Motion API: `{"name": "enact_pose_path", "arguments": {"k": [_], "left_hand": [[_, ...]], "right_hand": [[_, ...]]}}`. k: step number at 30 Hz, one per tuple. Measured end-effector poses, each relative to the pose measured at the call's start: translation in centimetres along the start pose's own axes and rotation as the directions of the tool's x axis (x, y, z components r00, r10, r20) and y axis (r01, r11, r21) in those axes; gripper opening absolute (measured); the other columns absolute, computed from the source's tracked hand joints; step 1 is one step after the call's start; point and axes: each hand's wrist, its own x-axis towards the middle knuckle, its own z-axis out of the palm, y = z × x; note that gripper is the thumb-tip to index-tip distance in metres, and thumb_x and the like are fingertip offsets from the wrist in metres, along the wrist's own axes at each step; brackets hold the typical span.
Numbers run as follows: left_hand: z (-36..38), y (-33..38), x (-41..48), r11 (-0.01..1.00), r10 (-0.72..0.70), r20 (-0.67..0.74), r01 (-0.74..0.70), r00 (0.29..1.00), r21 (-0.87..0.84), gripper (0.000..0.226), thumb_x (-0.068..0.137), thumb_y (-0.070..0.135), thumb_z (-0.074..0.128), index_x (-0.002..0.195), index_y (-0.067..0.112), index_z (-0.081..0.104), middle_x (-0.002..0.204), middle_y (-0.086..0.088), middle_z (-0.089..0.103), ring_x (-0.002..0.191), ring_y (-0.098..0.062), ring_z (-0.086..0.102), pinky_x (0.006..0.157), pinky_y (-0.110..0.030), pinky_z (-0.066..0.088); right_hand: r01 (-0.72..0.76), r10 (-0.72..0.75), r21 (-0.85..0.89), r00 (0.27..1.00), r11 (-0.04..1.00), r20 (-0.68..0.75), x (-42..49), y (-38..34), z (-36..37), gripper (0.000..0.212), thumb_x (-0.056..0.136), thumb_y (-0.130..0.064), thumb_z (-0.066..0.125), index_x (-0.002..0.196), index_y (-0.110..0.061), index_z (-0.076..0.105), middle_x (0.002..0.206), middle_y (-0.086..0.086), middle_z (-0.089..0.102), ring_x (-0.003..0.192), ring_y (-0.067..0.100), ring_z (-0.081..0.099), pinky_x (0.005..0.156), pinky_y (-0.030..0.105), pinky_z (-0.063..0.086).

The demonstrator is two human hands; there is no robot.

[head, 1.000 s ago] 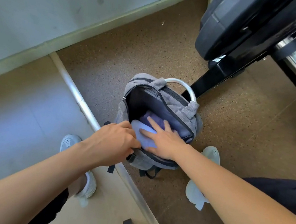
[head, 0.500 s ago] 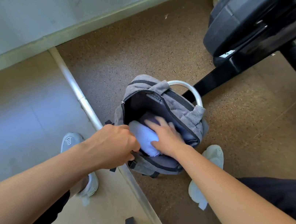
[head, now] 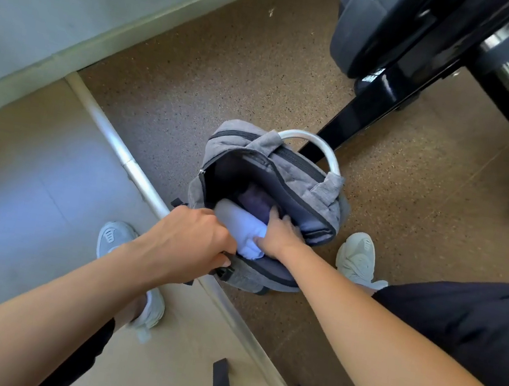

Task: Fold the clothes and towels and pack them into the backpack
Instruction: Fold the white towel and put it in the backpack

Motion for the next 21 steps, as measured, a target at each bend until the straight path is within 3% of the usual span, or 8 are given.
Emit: {"name": "enact_pose_path", "arguments": {"k": [3,6,8,10,12,16,19,21], "left_hand": [[0.2,-0.2,-0.3,1.0,0.004,-0.023,-0.004,1.0,0.016,0.015,0.071,0.038,0.059,0.067,0.028,0.069,0.054,0.007,0.056,0.058,-0.023,0.058,0.043,-0.027,0.03],[-0.1,-0.1,-0.4,0.999,0.034,-0.042,-0.033,0.999,0.027,0.011,0.066,0.04,0.063,0.065,0.031,0.069,0.054,0.01,0.055,0.057,-0.02,0.057,0.042,-0.025,0.025],[-0.1,-0.2,-0.5,0.999,0.05,-0.057,-0.049,0.997,0.022,0.01,0.064,0.04,0.064,0.062,0.03,0.067,0.055,0.01,0.054,0.056,-0.019,0.056,0.042,-0.024,0.024],[0.1,-0.3,-0.5,0.998,0.056,-0.057,-0.055,0.997,0.017,0.011,0.065,0.04,0.064,0.061,0.029,0.065,0.055,0.01,0.053,0.056,-0.02,0.056,0.042,-0.024,0.026],[0.3,-0.5,-0.6,0.998,0.061,-0.053,-0.06,0.997,0.024,0.013,0.066,0.04,0.063,0.061,0.028,0.063,0.055,0.01,0.053,0.057,-0.02,0.056,0.041,-0.025,0.027],[0.5,-0.7,-0.6,0.999,0.036,-0.07,-0.035,0.997,0.012,0.012,0.067,0.04,0.062,0.064,0.029,0.066,0.058,0.011,0.056,0.061,-0.02,0.058,0.041,-0.026,0.026],[0.6,-0.6,-0.7,1.0,0.014,-0.076,-0.014,0.997,0.009,0.014,0.07,0.041,0.06,0.071,0.032,0.071,0.062,0.011,0.059,0.066,-0.02,0.059,0.042,-0.028,0.027],[1.1,-0.6,-0.7,1.0,0.001,-0.073,-0.001,0.997,0.002,0.02,0.075,0.042,0.056,0.077,0.033,0.073,0.066,0.009,0.061,0.071,-0.022,0.06,0.044,-0.028,0.031]], "right_hand": [[0.173,-0.207,-0.195,0.964,0.965,-0.167,-1.8,-1.7,0.0,0.099,0.085,-0.052,0.068,0.157,-0.037,0.0,0.162,0.012,0.01,0.141,0.048,0.018,0.107,0.062,0.03],[0.35,-0.378,-0.267,0.924,0.898,-0.061,-0.4,-3.8,1.2,0.091,0.089,-0.047,0.064,0.152,-0.055,-0.003,0.166,-0.002,-0.014,0.148,0.051,-0.008,0.109,0.073,0.016],[0.352,-0.352,-0.264,0.935,0.898,0.051,1.7,-4.2,2.9,0.091,0.092,-0.041,0.059,0.143,-0.067,-0.011,0.163,-0.008,-0.027,0.146,0.055,-0.018,0.104,0.079,0.014],[0.255,-0.246,-0.228,0.967,0.94,0.068,3.1,-4.1,4.1,0.096,0.09,-0.042,0.057,0.132,-0.075,-0.022,0.162,-0.006,-0.034,0.143,0.061,-0.02,0.099,0.083,0.017],[0.16,-0.152,-0.17,0.987,0.972,0.062,3.9,-4.1,4.5,0.097,0.092,-0.048,0.056,0.128,-0.073,-0.031,0.161,-0.003,-0.037,0.143,0.061,-0.02,0.103,0.08,0.021],[0.341,-0.319,-0.308,0.94,0.888,0.12,3.2,-4.5,3.6,0.089,0.095,-0.036,0.053,0.138,-0.072,-0.016,0.158,-0.008,-0.041,0.141,0.052,-0.035,0.106,0.082,-0.002],[0.385,-0.358,-0.142,0.916,0.912,0.178,1.6,-4.3,1.7,0.079,0.095,-0.04,0.053,0.146,-0.066,-0.002,0.161,-0.011,-0.034,0.145,0.044,-0.034,0.111,0.077,-0.006],[0.395,-0.391,-0.01,0.912,0.918,0.12,0.1,-3.5,0.5,0.075,0.096,-0.036,0.054,0.151,-0.06,0.009,0.167,-0.009,-0.019,0.152,0.039,-0.019,0.117,0.07,0.002]]}}
